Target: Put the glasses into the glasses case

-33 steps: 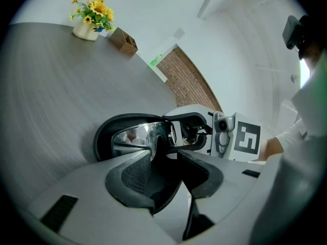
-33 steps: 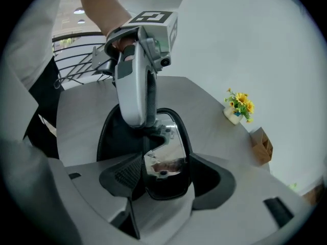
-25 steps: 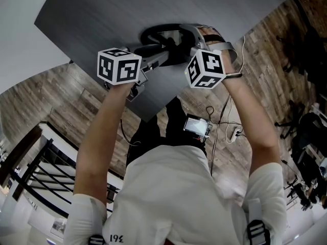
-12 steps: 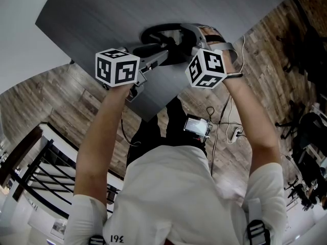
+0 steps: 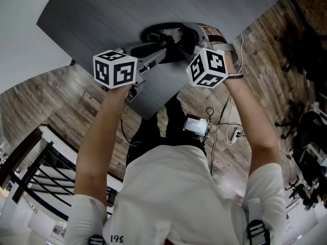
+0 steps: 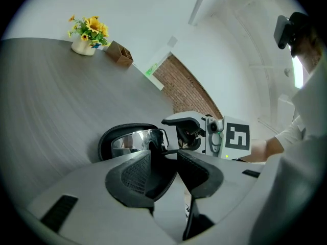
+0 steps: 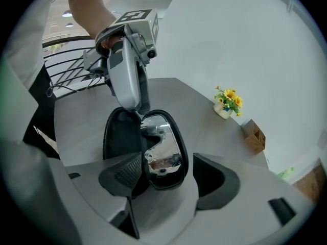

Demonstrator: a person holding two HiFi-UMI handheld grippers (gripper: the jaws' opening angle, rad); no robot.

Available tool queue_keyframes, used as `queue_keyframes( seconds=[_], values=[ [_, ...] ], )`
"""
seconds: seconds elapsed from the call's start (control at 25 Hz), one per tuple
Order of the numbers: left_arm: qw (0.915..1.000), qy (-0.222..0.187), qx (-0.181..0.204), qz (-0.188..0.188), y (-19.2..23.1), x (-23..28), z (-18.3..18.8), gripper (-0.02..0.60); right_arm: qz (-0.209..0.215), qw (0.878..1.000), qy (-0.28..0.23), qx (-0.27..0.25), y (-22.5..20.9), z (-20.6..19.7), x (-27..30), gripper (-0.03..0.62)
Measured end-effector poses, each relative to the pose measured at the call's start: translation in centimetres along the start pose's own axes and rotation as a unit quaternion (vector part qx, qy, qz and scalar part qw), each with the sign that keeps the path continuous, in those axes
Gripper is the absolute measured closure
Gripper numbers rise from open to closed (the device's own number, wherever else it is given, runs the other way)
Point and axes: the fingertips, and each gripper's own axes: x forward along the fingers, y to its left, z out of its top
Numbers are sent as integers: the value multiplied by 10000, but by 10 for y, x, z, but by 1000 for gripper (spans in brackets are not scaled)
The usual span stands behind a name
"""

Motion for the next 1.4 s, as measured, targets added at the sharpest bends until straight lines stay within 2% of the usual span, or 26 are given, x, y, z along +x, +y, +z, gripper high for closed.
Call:
queue_keyframes(
  seconds=[0.36, 0.52, 0.6, 0.64, 0.72, 1.04, 1.4],
  values=[
    [9990, -349, 292, -5, -17, -15, 9, 411, -236, 9981, -31, 563, -2, 3, -21, 298],
    [9978, -540, 395, 3, -15, -15, 10, 445, -293, 9947, -88, 985, 0, 1, -21, 305],
    [9971, -609, 459, 8, -20, -22, 9, 470, -417, 9928, -123, 1120, 1, 5, -29, 343],
    [9967, -643, 495, 5, -24, -26, 9, 485, -517, 9918, -131, 1160, 1, 7, -35, 387],
    [9960, -707, 552, -11, -30, -32, 9, 508, -710, 9898, -147, 1225, -1, 10, -44, 523],
    [9942, -819, 694, -90, -46, -44, 2, 541, -907, 9851, -81, 1459, 9, 11, -64, 577],
    [9917, -927, 839, -290, -70, -60, 0, 549, -1140, 9789, -6, 1695, 16, 15, -87, 583]
  ],
)
